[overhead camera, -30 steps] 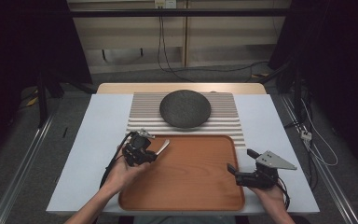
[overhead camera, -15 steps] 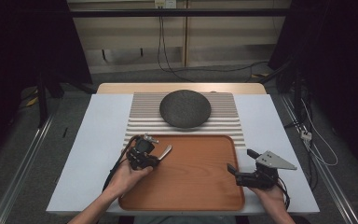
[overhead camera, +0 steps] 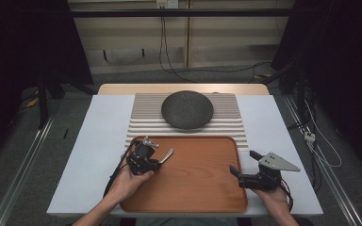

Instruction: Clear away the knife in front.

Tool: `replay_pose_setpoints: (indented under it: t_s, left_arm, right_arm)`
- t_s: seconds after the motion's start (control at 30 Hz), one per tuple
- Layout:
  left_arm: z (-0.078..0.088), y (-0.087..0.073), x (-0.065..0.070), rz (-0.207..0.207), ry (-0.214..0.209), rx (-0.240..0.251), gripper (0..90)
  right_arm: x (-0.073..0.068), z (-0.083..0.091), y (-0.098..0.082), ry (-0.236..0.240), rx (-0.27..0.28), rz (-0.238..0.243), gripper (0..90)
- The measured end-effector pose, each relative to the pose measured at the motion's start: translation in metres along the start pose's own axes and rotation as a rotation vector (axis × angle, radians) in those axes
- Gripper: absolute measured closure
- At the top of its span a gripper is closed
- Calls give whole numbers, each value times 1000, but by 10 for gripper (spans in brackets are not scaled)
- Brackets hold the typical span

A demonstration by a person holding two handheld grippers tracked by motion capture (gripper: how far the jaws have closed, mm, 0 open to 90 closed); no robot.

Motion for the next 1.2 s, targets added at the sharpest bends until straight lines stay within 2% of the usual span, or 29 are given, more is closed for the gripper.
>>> replay_pose_setpoints:
  t_s: [0.07, 0.17, 0.23, 0.33, 0.37, 0.4, 0.47, 0.5, 0.57, 0.6, 0.63, 0.77, 0.8, 0.83, 0.9, 0.97, 1.0, 1.03, 1.07, 1.1, 1.13, 1.2]
  left_arm:
    - [1, 0, -1, -6, -10, -2, 749]
    - [1, 0, -2, -2, -18, 3, 636]
    - [1, 0, -4, -10, -13, 7, 576]
    - [1, 3, -7, -15, -2, 31, 421]
    - [2, 4, -8, -15, 19, 45, 421]
    - [3, 7, -11, -6, 33, 66, 321]
    - [4, 8, -11, -3, 29, 71, 244]
    - [4, 8, -12, -5, 23, 64, 244]
    - [4, 9, -11, -10, 22, 60, 182]
    - [5, 12, -7, -19, -3, 84, 180]
    - [5, 12, -7, -19, -3, 84, 168]
    - [8, 18, 2, -68, -14, 130, 144]
    - [10, 19, 5, -91, -14, 144, 157]
    - [10, 19, 5, -91, -14, 144, 190]
    - [11, 20, 9, -102, -28, 182, 283]
    - [11, 19, 12, -120, -19, 177, 386]
    - [12, 19, 15, -138, -47, 189, 447]
    - [13, 20, 17, -149, -52, 196, 447]
    - [15, 20, 19, -167, -62, 205, 496]
    - [16, 20, 24, -192, -93, 198, 641]
    - [16, 20, 24, -192, -93, 198, 673]
    - [13, 17, 28, -226, -101, 169, 779]
  right_arm:
    - [0, 0, 0, -1, 0, -2, 57]
    - [0, 0, 0, 0, 0, -3, 57]
    - [0, 0, 0, 1, 1, -4, 57]
    - [0, 0, 0, 3, 2, -8, 57]
    - [0, 0, 0, 3, 2, -8, 57]
    - [0, -1, 0, 6, 1, -11, 57]
    - [1, -1, 0, 5, 1, -12, 57]
    - [1, -1, 0, 5, 1, -12, 57]
    - [1, -1, 0, 5, 1, -15, 57]
    - [1, -1, 0, 6, 1, -13, 57]
    - [1, -1, 0, 8, 0, -13, 57]
    - [1, -2, 0, 6, 0, -13, 57]
    - [1, -2, 0, 2, -1, -13, 57]
    - [1, -2, 0, 2, -1, -13, 57]
    - [1, -3, 0, 1, -1, -10, 57]
    - [-1, -3, 0, 2, -4, -5, 57]
    - [-1, -3, 0, 3, -4, -4, 57]
    - [-1, -3, 0, 3, -4, -4, 57]
    - [-1, -2, 1, 4, -3, -1, 57]
    - [-1, -2, 0, 3, -5, -3, 57]
    - [-1, -2, 0, 2, -4, -3, 57]
    - [0, -2, 0, 3, -1, -4, 57]
Point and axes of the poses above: each handheld gripper's, and its own axes: z roughly backward along the jaws, y roughly out of its top, x roughly to its right, the point moved 8 cm from there along -z, roughly forward along the jaws, and after that the axes turned 6 degrees about -z, right-handed, at the moved point
